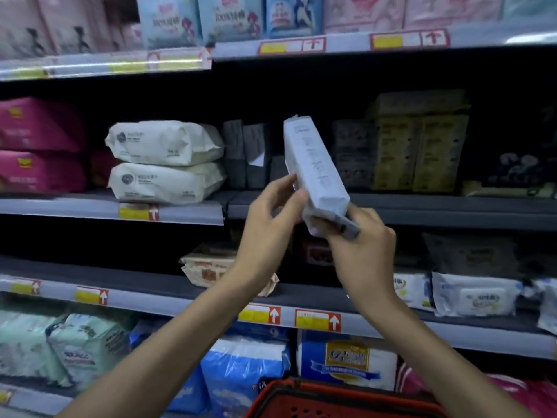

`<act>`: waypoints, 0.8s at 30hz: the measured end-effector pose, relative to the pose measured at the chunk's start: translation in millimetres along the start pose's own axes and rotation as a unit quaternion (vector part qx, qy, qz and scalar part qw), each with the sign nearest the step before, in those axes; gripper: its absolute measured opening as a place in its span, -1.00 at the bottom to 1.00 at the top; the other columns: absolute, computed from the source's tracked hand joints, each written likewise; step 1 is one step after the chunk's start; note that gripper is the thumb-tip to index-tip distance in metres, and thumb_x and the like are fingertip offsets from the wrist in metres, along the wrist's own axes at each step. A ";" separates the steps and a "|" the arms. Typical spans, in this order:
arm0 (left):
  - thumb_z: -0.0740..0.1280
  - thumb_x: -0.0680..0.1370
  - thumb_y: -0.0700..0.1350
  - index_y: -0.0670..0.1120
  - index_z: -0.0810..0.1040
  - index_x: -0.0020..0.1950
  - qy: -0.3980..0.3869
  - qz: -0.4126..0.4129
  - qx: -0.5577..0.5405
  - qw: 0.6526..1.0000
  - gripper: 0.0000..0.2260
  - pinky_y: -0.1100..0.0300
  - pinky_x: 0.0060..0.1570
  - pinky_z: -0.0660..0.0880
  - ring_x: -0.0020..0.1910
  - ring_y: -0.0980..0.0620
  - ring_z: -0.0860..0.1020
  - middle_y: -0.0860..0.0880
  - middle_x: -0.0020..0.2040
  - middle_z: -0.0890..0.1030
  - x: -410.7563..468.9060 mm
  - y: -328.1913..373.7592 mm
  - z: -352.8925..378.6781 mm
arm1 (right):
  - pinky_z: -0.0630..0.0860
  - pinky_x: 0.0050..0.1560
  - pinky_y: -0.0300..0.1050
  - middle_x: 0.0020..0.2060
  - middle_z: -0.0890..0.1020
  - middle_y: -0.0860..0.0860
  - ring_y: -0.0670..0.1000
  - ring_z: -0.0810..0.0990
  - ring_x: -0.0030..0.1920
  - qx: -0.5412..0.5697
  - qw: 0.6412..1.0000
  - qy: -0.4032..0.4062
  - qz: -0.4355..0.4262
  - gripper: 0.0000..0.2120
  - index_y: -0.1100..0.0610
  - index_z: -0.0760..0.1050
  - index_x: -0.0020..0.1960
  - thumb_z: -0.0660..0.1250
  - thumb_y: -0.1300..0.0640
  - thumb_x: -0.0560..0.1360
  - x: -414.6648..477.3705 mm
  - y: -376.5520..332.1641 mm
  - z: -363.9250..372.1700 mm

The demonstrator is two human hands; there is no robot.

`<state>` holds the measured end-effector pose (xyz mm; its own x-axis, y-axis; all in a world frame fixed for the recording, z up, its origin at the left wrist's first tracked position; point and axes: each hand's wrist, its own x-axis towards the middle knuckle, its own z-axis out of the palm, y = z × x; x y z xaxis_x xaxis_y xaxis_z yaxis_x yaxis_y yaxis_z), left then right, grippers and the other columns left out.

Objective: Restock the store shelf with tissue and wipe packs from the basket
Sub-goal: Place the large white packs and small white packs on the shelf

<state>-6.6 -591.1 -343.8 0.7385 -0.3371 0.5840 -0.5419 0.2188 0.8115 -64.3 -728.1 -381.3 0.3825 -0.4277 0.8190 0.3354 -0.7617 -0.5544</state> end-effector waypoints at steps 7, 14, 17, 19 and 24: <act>0.29 0.66 -0.15 0.18 0.43 0.54 -0.004 0.009 0.134 0.991 -0.54 -0.26 -0.02 0.63 -0.05 -0.10 0.69 0.08 -0.01 0.71 66.5 -25.2 -19.9 | 0.47 -0.27 -0.12 -0.27 0.62 0.02 0.01 0.61 -0.19 0.009 1.000 0.012 0.021 -0.93 0.05 0.68 -0.05 0.49 0.05 0.54 71.9 4.9 74.9; 0.22 0.54 -0.49 0.21 0.61 0.10 0.031 -0.009 0.138 0.990 -0.43 -0.08 0.10 0.65 0.00 0.20 0.68 0.19 -0.04 0.68 150.8 -36.6 -36.3 | 0.31 -0.38 -0.17 -0.32 0.47 -0.06 0.00 0.53 -0.24 -0.048 0.994 -0.006 0.094 -0.79 0.13 0.45 -0.19 0.43 0.17 0.57 160.2 -13.1 146.1; 0.26 0.57 -0.46 -0.08 0.45 0.54 0.018 -0.053 0.148 0.987 -0.43 0.02 0.34 0.53 0.39 -0.02 0.53 -0.07 0.37 0.60 159.8 -39.3 -34.5 | 0.35 -0.43 -0.14 -0.26 0.51 0.04 0.14 0.61 -0.16 -0.130 0.981 -0.054 0.135 -0.84 0.18 0.45 -0.17 0.40 0.25 0.55 172.5 -10.7 157.8; 0.27 0.58 -0.44 -0.15 0.30 0.62 0.017 -0.066 0.148 0.987 -0.39 -0.03 0.43 0.47 0.48 -0.07 0.45 -0.13 0.49 0.50 160.2 -43.7 -34.5 | 0.45 -0.33 -0.08 -0.18 0.56 0.09 0.17 0.62 -0.11 -0.140 0.978 -0.071 0.137 -0.87 0.19 0.47 -0.14 0.39 0.25 0.55 170.9 -9.2 157.0; 0.34 0.53 -0.45 -0.13 0.28 0.63 0.013 -0.086 0.148 0.985 -0.31 -0.07 0.41 0.50 0.47 -0.06 0.46 -0.11 0.52 0.47 157.6 -48.6 -35.2 | 0.66 -0.07 0.07 0.01 0.64 0.11 0.17 0.64 0.04 -0.132 0.973 -0.125 0.140 -0.78 0.14 0.54 0.11 0.50 0.10 0.54 157.7 -14.2 140.9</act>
<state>150.2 -622.6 -290.4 0.8372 -0.3220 0.4421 -0.4985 -0.1165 0.8590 112.6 -716.2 -265.1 0.6356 -0.5293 0.5619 -0.0320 -0.7454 -0.6659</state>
